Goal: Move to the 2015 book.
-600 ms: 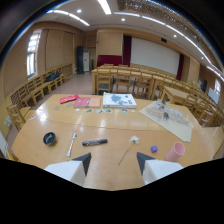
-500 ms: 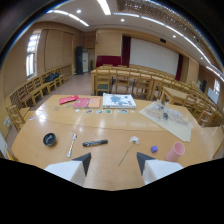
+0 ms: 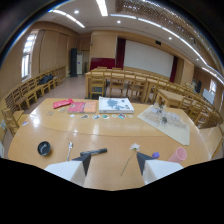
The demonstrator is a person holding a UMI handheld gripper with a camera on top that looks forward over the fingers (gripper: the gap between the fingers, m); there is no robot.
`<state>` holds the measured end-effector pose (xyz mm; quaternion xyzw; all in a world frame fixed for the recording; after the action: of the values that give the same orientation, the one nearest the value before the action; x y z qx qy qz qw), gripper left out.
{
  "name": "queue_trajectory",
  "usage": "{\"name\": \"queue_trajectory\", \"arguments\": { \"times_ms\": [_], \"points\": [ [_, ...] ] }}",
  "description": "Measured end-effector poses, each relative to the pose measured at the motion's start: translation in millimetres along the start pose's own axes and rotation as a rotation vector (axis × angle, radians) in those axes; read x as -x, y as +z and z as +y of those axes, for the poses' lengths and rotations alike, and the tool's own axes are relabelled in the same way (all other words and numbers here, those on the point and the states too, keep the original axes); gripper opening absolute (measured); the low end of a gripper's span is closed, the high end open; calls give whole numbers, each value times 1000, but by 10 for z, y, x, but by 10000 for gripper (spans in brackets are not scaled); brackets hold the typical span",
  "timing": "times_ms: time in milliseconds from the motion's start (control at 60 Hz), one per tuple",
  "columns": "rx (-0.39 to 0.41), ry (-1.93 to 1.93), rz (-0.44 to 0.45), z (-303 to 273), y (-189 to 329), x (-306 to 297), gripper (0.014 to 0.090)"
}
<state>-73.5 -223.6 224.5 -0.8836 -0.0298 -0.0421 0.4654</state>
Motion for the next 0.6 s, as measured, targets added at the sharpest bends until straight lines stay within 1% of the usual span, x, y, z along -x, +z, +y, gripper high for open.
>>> {"name": "queue_trajectory", "arguments": {
  "times_ms": [100, 183, 350, 500, 600],
  "points": [
    [-9, -12, -3, -204, 357, -34, 863],
    [-15, -15, -13, -400, 787, -65, 864],
    [-11, -3, -32, -800, 1809, -170, 865],
    [-16, 16, -24, -1164, 2751, -327, 863],
    [-9, 20, -25, -1306, 3261, -362, 864]
  ]
}}
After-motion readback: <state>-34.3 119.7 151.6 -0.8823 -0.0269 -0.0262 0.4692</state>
